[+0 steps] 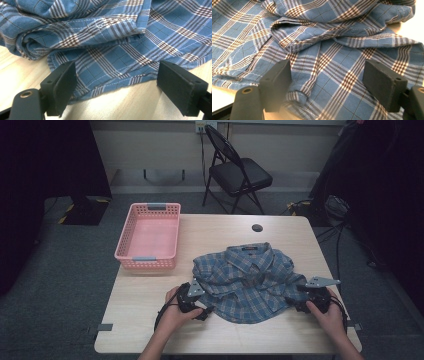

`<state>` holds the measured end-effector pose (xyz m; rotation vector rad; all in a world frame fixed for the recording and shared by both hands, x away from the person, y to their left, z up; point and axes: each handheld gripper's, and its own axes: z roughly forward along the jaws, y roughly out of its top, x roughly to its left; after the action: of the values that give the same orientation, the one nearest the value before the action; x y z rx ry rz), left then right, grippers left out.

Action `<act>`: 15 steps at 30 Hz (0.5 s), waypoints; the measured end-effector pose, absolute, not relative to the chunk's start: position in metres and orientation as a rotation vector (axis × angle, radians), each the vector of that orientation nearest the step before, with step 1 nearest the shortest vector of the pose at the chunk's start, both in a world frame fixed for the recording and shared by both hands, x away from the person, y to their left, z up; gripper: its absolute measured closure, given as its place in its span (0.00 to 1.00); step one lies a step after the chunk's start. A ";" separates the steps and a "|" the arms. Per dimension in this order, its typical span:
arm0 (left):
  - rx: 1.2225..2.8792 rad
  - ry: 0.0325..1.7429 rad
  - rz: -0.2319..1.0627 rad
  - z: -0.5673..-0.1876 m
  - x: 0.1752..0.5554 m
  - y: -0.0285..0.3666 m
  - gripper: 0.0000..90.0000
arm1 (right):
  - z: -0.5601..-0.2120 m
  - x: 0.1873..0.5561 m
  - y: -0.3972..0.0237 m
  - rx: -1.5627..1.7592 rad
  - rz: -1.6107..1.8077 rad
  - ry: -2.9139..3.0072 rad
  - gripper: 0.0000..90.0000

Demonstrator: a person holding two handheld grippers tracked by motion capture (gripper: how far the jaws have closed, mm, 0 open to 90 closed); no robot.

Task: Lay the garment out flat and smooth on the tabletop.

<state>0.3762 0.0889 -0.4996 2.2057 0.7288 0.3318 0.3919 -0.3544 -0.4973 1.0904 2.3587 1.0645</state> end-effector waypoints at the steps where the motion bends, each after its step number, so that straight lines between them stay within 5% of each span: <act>1: 2.206 0.729 0.332 -0.500 0.376 0.089 0.18 | -0.497 0.392 -0.354 1.090 1.064 2.359 0.25; 15: 2.193 0.715 0.316 -0.498 0.376 0.095 0.23 | -0.496 0.391 -0.358 1.110 1.103 2.346 0.25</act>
<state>0.3765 0.0950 -0.4984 2.1932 0.7150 0.3158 0.3911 -0.3585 -0.4965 1.1100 2.3455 1.1025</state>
